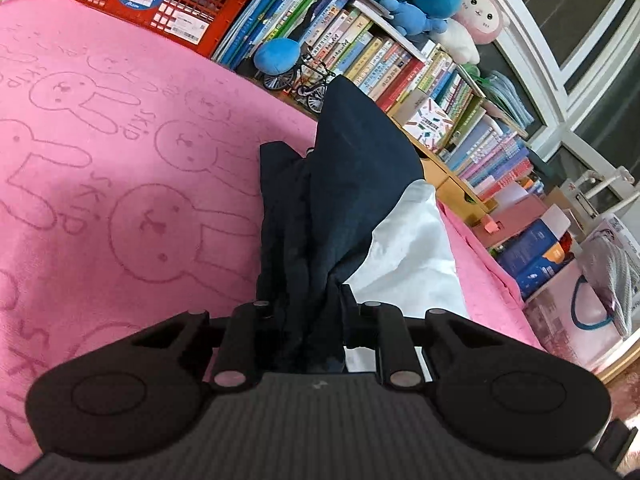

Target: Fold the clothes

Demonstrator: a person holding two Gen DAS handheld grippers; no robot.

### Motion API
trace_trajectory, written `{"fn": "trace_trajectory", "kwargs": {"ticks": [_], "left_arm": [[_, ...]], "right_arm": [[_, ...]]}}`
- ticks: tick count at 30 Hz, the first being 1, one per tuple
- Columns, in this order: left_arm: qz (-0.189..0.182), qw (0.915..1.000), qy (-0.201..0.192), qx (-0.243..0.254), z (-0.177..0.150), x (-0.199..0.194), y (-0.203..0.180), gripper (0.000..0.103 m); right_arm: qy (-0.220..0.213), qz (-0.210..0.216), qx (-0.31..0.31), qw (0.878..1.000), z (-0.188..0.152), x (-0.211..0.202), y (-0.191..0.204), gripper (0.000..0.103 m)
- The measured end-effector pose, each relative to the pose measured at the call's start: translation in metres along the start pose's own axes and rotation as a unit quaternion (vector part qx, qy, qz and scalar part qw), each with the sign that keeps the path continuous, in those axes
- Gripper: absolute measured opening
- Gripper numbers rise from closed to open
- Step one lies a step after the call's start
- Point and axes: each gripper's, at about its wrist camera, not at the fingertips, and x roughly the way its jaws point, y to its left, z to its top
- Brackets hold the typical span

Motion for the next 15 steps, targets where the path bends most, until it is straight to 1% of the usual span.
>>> {"fn": "trace_trajectory", "kwargs": {"ticks": [2, 3, 7, 9, 10, 11, 13, 14, 15], "left_arm": [[-0.011, 0.9999, 0.003, 0.0, -0.001, -0.003, 0.005, 0.021], [-0.015, 0.9999, 0.004, -0.002, 0.0, -0.003, 0.008, 0.021], [-0.023, 0.9997, 0.0, -0.012, 0.0, -0.009, 0.021, 0.02], [-0.013, 0.9999, -0.001, 0.0, -0.001, -0.016, 0.021, 0.02], [-0.008, 0.9999, -0.001, 0.007, -0.001, -0.02, 0.021, 0.023], [0.009, 0.9998, -0.002, 0.018, -0.002, -0.026, 0.019, 0.03], [0.057, 0.9973, -0.012, 0.044, 0.0, -0.039, 0.014, 0.03], [0.085, 0.9945, -0.019, 0.058, 0.001, -0.046, 0.011, 0.028], [0.11, 0.9909, -0.031, 0.072, 0.005, -0.053, 0.008, 0.028]], "right_arm": [[0.0, 0.003, -0.002, 1.0, -0.002, 0.001, -0.007, 0.045], [0.001, 0.005, -0.002, 1.0, -0.002, 0.002, -0.011, 0.047], [0.002, 0.013, 0.008, 1.0, -0.003, 0.004, -0.015, 0.048], [0.0, 0.009, 0.004, 1.0, -0.003, 0.004, -0.012, 0.048], [-0.002, 0.008, 0.004, 1.0, -0.003, 0.004, -0.011, 0.048], [-0.004, 0.008, 0.004, 1.0, -0.003, 0.004, -0.009, 0.048], [-0.012, 0.016, 0.007, 1.0, -0.004, 0.002, -0.008, 0.046], [-0.014, 0.019, 0.008, 1.0, -0.005, 0.002, -0.008, 0.045], [-0.016, 0.021, 0.01, 1.0, -0.006, 0.002, -0.008, 0.044]]}}
